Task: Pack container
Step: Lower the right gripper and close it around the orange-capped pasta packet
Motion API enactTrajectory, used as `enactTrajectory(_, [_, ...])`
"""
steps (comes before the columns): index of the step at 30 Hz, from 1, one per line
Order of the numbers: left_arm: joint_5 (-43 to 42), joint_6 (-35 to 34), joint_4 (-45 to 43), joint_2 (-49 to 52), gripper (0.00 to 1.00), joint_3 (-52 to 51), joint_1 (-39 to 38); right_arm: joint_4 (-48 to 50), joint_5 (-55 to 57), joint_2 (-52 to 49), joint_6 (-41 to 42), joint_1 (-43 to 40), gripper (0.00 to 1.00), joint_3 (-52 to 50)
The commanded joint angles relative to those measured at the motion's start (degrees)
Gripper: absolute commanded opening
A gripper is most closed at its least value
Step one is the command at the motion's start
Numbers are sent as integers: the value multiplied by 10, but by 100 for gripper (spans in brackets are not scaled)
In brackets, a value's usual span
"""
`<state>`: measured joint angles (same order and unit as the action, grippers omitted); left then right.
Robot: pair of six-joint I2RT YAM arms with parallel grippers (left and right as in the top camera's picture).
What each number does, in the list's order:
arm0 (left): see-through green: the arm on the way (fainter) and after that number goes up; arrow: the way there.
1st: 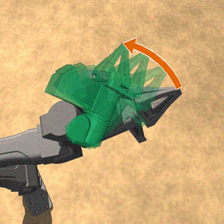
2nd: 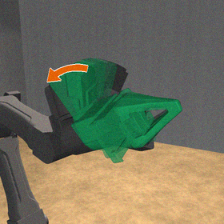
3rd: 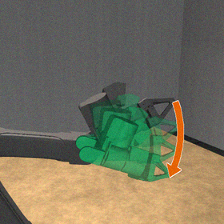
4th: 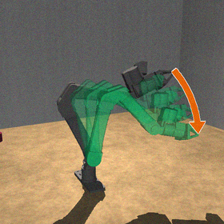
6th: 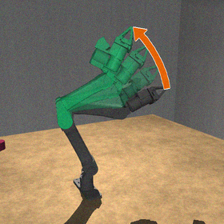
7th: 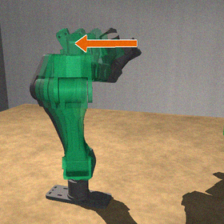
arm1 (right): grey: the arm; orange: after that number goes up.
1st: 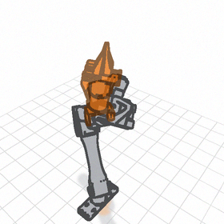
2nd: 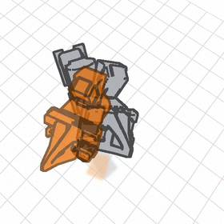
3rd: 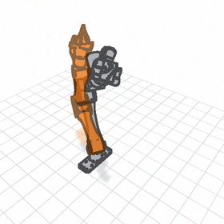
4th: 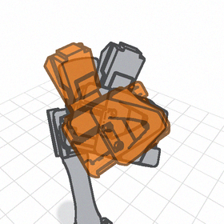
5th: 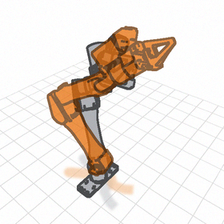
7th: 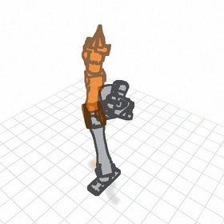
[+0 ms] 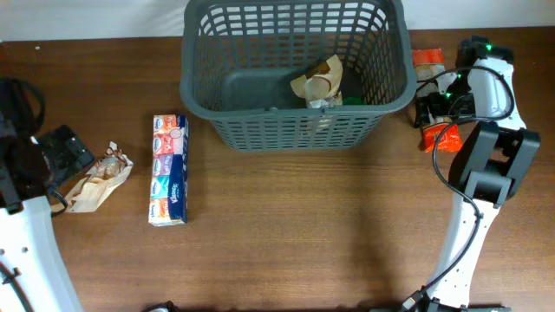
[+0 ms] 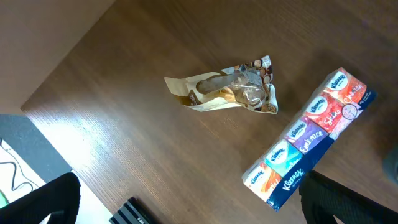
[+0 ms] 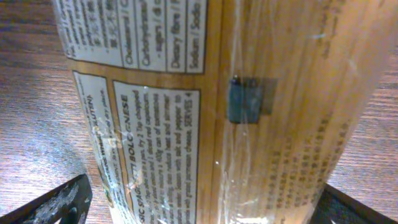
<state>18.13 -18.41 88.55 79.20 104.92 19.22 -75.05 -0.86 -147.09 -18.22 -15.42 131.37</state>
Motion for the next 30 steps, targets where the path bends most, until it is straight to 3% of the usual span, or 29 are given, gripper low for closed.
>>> enactTrajectory(1, [-4,-6,4,2,99,2,4,3,5,-16,-2,-6,99,-3])
enactTrajectory(27, [-4,-6,4,2,99,2,4,-5,3,-33,7,-8,100,-3])
enactTrajectory(30, [-4,-6,4,2,99,2,4,-5,3,-33,7,-8,82,-3])
